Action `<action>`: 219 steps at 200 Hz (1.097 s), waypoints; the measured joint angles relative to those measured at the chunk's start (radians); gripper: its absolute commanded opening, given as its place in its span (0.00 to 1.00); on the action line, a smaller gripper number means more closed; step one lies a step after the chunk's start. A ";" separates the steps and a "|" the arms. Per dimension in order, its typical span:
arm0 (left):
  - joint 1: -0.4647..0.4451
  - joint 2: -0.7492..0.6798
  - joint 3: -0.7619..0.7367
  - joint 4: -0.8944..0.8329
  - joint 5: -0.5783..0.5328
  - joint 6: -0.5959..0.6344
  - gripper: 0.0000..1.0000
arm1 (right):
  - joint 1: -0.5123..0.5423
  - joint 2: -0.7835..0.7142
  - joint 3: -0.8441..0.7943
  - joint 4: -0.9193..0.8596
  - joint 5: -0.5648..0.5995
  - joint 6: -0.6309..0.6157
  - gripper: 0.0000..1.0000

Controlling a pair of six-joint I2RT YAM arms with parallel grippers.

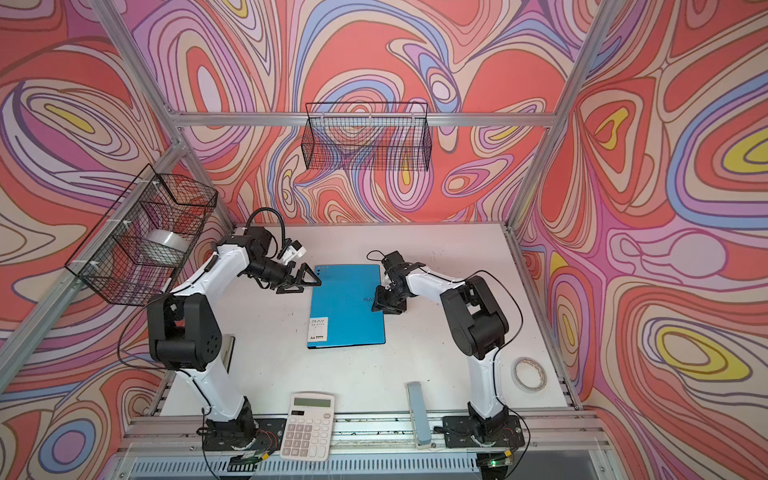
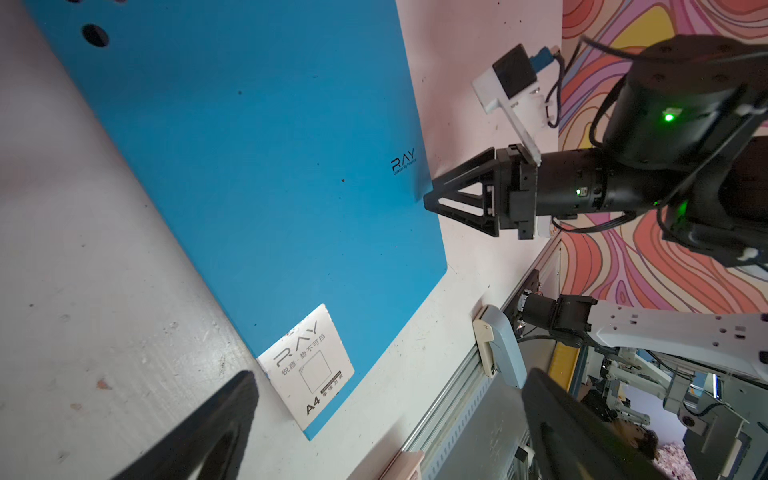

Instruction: Put the files into the folder

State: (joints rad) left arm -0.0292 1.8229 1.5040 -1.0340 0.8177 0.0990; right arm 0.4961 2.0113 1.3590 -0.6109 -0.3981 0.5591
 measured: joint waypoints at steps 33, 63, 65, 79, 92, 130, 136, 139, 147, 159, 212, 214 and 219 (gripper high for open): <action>0.000 -0.013 -0.019 0.047 -0.088 -0.031 1.00 | -0.004 -0.014 0.003 -0.028 0.089 0.005 0.49; 0.003 -0.106 -0.118 0.173 -0.254 -0.076 1.00 | -0.029 -0.073 -0.022 0.036 0.191 0.003 0.52; 0.003 -0.117 -0.132 0.188 -0.272 -0.079 1.00 | -0.032 -0.082 -0.027 0.046 0.195 0.002 0.52; 0.005 -0.189 -0.224 0.285 -0.367 -0.097 1.00 | -0.051 -0.148 -0.064 0.113 0.230 -0.002 0.55; 0.005 -0.262 -0.325 0.392 -0.451 -0.105 1.00 | -0.067 -0.213 -0.099 0.180 0.276 -0.017 0.72; 0.008 -0.399 -0.578 0.703 -0.649 -0.111 1.00 | -0.082 -0.420 -0.306 0.502 0.431 -0.126 0.99; 0.010 -0.408 -0.604 0.742 -0.669 -0.111 1.00 | -0.082 -0.446 -0.347 0.562 0.462 -0.150 0.99; 0.010 -0.411 -0.618 0.762 -0.682 -0.110 1.00 | -0.081 -0.457 -0.369 0.592 0.478 -0.160 0.99; 0.012 -0.421 -0.654 0.817 -0.705 -0.110 1.00 | -0.080 -0.482 -0.421 0.668 0.523 -0.192 0.99; 0.016 -0.438 -0.711 0.898 -0.726 -0.111 1.00 | -0.084 -0.507 -0.492 0.766 0.584 -0.250 0.99; 0.023 -0.481 -1.003 1.334 -0.785 -0.096 1.00 | -0.226 -0.630 -0.694 0.913 0.611 -0.373 0.99; 0.023 -0.481 -1.016 1.355 -0.785 -0.095 1.00 | -0.230 -0.637 -0.702 0.916 0.613 -0.376 0.99; 0.023 -0.481 -1.043 1.398 -0.785 -0.092 1.00 | -0.245 -0.660 -0.730 0.930 0.613 -0.381 0.98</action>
State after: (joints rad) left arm -0.0063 1.3422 0.4606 0.3637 0.0322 0.0071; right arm 0.2508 1.3510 0.6292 0.3191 0.2150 0.1780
